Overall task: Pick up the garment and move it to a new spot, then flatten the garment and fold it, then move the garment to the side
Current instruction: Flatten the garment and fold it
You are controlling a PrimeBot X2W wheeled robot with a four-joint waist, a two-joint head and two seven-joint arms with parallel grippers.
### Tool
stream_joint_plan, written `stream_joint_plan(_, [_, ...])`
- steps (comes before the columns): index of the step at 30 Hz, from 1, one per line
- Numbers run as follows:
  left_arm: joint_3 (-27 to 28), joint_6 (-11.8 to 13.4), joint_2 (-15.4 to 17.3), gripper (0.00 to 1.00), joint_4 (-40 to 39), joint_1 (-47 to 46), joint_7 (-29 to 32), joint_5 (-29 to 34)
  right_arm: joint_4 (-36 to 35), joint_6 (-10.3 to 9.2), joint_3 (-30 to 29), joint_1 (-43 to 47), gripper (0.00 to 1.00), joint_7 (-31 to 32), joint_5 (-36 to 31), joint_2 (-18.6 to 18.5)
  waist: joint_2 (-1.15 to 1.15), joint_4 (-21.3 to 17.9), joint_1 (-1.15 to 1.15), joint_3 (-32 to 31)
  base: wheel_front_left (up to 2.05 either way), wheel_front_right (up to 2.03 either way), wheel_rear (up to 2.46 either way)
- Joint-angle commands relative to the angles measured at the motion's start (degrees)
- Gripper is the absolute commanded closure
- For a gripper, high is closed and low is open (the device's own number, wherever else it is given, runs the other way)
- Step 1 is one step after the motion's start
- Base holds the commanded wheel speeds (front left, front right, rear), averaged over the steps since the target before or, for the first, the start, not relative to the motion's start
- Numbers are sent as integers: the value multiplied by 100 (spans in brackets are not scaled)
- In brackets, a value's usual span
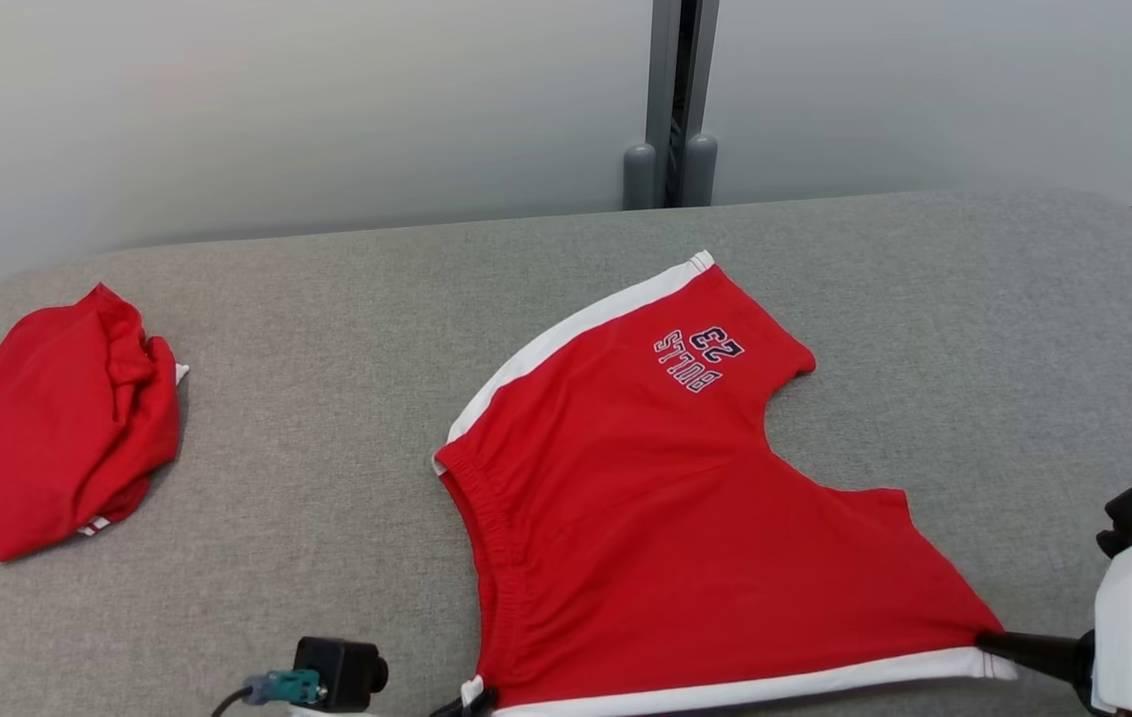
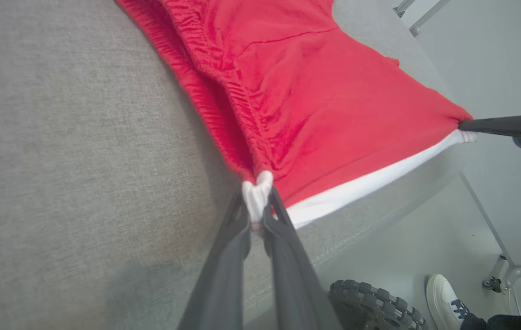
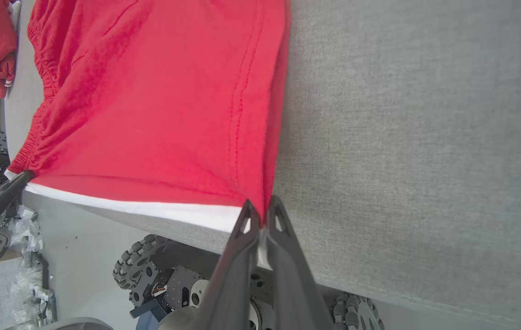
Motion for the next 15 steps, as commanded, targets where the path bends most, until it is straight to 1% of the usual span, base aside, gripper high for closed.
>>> stream_joint_plan(1, [42, 68, 78, 100, -139, 34, 69, -53, -83, -12, -38, -28, 100, 6, 20, -117, 0, 24, 0, 26, 0, 0, 0])
stream_joint_plan(4, [172, 118, 2, 100, -353, 19, 179, -307, -206, -11, -98, -134, 100, -57, 34, -165, 0, 80, 0, 98, 0, 0, 0])
stream_joint_plan(7, [323, 107, -45, 100, -484, -133, 349, -585, -271, -8, -157, -291, 100, -53, 21, -174, 0, 158, 0, 233, 0, 0, 0])
stream_joint_plan(9, [423, 87, -136, 100, -536, -230, 497, -820, -279, -8, -207, -442, 100, -20, 25, -188, 0, 225, 0, 348, 0, 0, 0])
stream_joint_plan(11, [515, 53, -190, 100, -577, -361, 713, -1096, -252, -8, -257, -613, 100, 27, 42, -203, 0, 298, 0, 472, 0, 0, 0])
stream_joint_plan(15, [720, 99, -276, 100, -708, -722, 1245, -1633, -186, -8, -354, -1042, 100, 222, 66, -205, 0, 454, 0, 759, 0, 0, 0])
